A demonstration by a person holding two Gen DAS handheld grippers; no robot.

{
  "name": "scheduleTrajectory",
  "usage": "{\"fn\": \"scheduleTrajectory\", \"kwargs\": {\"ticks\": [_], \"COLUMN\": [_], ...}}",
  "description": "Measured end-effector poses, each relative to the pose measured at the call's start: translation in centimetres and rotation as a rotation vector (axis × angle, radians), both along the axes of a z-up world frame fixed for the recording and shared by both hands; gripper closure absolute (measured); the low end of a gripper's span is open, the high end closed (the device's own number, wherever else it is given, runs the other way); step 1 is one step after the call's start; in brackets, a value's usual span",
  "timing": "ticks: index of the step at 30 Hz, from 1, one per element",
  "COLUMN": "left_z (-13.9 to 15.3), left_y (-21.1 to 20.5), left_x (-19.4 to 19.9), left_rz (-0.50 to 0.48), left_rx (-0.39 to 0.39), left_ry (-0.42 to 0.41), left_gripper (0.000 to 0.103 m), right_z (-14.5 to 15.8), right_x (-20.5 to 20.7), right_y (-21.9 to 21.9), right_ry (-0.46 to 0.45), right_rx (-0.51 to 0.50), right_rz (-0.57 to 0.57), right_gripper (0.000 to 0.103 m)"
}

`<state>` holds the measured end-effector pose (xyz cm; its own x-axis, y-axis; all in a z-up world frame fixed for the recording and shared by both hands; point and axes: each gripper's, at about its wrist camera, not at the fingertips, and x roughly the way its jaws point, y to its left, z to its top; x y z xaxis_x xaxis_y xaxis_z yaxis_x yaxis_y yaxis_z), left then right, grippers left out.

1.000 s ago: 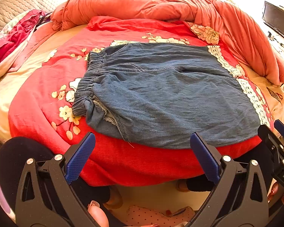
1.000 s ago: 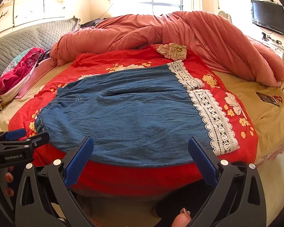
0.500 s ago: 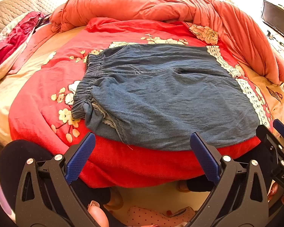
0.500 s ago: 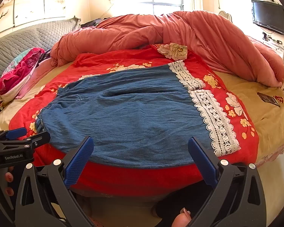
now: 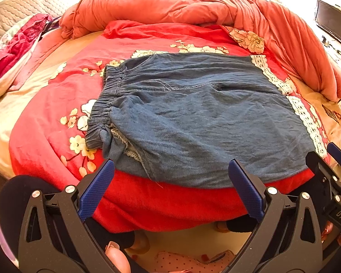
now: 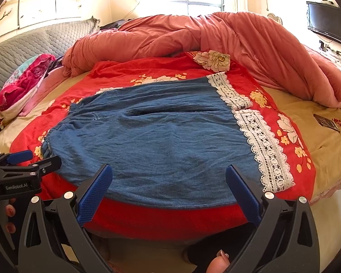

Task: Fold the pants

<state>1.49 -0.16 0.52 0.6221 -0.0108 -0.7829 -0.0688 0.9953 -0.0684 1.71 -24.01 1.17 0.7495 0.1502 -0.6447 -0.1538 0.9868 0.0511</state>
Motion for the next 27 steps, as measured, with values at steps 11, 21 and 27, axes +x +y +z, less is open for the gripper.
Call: {"fn": "scheduleTrajectory", "kwargs": {"ticks": [11, 21, 27], "left_z": [0.6, 1.2, 2.2], "left_y": [1.5, 4.2, 7.1], "left_x": [3.6, 10.1, 13.9], "left_rz": [-0.013, -0.027, 0.021], "left_rx": [-0.008, -0.011, -0.005], "left_ry": [-0.015, 0.047, 0.032], "left_gripper": [0.009, 0.009, 0.009], "right_z": [-0.5, 0.8, 2.6], "right_x": [4.3, 10.8, 14.5], "right_y": [1.2, 2.3, 4.5], "right_ry": [0.029, 0.099, 0.042], "right_rx": [-0.028, 0.076, 0.031], "right_rz": [0.047, 0.162, 0.272], "right_gripper": [0.004, 0.004, 0.004]}}
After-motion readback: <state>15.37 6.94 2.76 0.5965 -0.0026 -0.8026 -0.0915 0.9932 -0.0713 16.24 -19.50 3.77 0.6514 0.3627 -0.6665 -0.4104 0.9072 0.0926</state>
